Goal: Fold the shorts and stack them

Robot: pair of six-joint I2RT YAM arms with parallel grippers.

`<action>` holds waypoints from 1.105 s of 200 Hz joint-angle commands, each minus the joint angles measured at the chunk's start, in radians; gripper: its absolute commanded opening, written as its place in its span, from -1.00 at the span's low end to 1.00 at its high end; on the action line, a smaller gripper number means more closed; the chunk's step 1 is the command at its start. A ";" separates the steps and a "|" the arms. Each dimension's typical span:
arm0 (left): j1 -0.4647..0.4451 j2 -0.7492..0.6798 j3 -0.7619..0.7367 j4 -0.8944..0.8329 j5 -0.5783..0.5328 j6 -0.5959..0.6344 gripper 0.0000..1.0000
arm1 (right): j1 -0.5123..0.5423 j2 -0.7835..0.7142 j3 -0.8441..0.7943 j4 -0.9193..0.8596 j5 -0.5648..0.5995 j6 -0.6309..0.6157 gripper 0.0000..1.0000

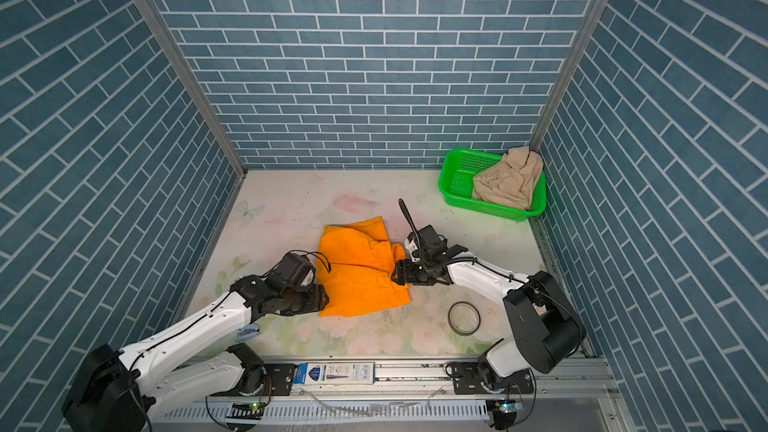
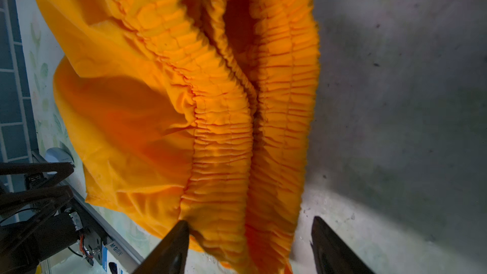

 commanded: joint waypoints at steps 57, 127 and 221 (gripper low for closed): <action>0.001 -0.009 -0.086 0.092 0.003 -0.031 -0.47 | -0.010 0.058 -0.027 0.225 -0.249 0.038 0.15; 0.005 -0.130 -0.099 -0.083 -0.125 -0.098 -1.00 | -0.008 -0.029 -0.018 0.315 -0.398 0.212 -1.00; 0.019 -0.154 -0.070 -0.119 -0.118 -0.051 -0.91 | -0.011 -0.026 -0.040 0.059 -0.179 -0.003 -0.18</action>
